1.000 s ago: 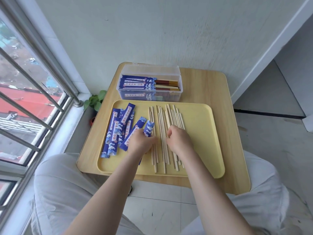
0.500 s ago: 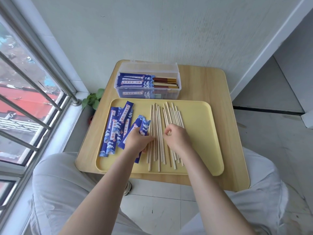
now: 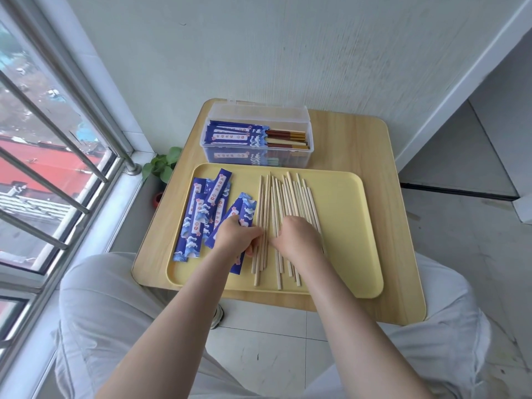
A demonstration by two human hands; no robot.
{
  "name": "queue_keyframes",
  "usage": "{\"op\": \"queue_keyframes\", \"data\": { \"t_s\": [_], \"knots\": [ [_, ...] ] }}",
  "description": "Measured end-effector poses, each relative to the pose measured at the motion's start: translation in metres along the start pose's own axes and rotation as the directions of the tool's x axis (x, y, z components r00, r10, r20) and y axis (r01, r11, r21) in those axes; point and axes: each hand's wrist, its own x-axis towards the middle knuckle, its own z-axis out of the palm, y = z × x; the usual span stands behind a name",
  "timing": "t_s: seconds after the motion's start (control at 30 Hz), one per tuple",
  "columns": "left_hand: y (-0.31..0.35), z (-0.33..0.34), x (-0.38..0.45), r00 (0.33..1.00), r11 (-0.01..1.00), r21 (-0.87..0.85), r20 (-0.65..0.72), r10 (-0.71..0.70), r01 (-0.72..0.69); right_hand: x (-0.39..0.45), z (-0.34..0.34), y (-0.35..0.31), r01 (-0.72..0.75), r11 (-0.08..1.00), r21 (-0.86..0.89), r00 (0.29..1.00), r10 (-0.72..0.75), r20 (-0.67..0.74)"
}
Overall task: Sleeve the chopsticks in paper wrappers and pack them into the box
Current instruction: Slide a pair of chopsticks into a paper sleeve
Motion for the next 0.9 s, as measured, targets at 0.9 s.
{"op": "queue_keyframes", "data": {
  "t_s": [0.9],
  "knots": [
    [0.025,-0.01,-0.02,0.962,0.818,-0.573,0.247,0.113,0.051,-0.008,-0.044,0.02,-0.036,0.395,0.918,0.939,-0.3,0.166]
  ]
}}
